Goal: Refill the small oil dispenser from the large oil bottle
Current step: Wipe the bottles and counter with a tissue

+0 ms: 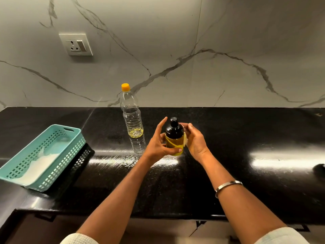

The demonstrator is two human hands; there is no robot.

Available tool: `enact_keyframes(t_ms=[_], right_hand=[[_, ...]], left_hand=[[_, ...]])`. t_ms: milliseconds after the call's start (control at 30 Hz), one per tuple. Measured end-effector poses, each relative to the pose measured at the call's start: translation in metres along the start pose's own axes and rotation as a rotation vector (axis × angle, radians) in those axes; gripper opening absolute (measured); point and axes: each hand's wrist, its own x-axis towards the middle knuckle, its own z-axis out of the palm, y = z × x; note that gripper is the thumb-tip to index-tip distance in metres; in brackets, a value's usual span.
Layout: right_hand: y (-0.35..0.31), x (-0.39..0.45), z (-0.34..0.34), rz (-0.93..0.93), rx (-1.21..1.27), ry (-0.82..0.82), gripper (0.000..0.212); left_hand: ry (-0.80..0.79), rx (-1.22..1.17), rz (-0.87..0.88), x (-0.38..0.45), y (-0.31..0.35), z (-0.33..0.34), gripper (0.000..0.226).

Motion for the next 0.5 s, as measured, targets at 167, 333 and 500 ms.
enact_keyframes(t_ms=[167,333,500], right_hand=[[0.026,-0.001,-0.004,-0.077,-0.003,0.108,0.021],[0.037,-0.005,0.002,-0.148,-0.081,0.159,0.019],[0.042,-0.004,0.007,-0.234,-0.203,0.109,0.014]], left_hand=[[0.157,0.073,-0.019,0.009,-0.005,-0.002,0.075],[0.280,0.186,0.021,0.013,-0.006,-0.004,0.064],[0.305,0.239,0.037,0.015,-0.011,-0.004,0.065]])
